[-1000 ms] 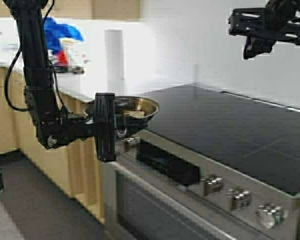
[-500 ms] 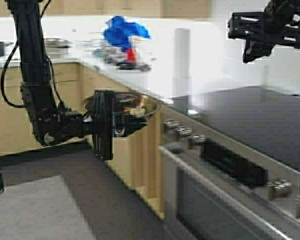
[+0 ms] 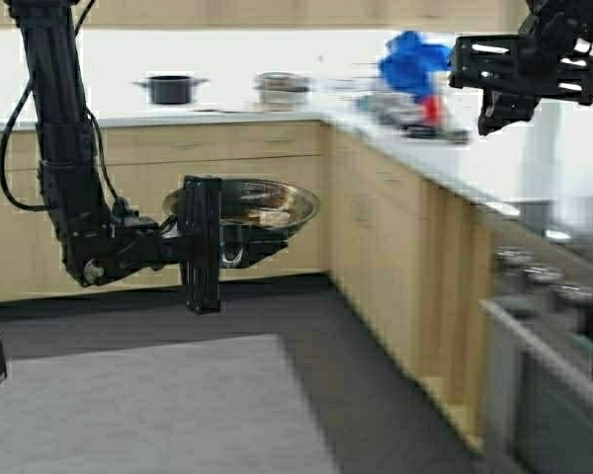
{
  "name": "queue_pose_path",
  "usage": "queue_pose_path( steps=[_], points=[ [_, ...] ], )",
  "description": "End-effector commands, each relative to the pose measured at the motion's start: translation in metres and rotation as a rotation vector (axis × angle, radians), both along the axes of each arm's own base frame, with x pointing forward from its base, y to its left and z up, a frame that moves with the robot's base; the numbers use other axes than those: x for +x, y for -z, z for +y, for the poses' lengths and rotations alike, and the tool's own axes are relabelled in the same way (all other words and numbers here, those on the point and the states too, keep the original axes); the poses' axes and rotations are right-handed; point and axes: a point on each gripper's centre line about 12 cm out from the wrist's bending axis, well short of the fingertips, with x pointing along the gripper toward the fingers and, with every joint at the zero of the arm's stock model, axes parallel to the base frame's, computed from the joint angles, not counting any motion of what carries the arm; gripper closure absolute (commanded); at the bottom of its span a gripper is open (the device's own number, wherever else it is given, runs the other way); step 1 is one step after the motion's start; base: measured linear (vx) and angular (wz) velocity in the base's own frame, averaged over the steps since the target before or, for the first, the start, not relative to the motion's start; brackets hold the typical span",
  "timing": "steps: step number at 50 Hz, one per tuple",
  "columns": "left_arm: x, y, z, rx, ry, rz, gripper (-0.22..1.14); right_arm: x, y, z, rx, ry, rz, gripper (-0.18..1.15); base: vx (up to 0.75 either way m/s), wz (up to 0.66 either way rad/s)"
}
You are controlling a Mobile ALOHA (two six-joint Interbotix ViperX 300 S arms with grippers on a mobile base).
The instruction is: Add oil to the pan and cook the shrimp and serve it
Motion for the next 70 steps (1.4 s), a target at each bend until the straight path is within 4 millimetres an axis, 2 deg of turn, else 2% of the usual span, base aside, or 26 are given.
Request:
queue_pose_path(
  steps=[1, 30, 46, 70],
  points=[
    [0.016, -0.039, -0.004, -0.047, -0.006, -0.142, 0.89, -0.001, -0.008, 0.0, 0.006, -0.001, -0.024, 0.9, 0.04, 0.63],
    [0.003, -0.047, -0.001, -0.036, 0.008, -0.136, 0.89, -0.001, -0.012, 0.005, 0.015, -0.013, -0.031, 0.9, 0.04, 0.51],
    [0.003, -0.046, 0.004, -0.034, 0.008, -0.129, 0.89, 0.001, -0.021, 0.009, 0.016, -0.026, -0.06, 0.9, -0.01, 0.46],
    [0.009, -0.055, 0.003, -0.044, 0.007, -0.159, 0.89, -0.006, -0.014, 0.008, 0.012, -0.038, -0.025, 0.9, 0.03, 0.53]
  ],
)
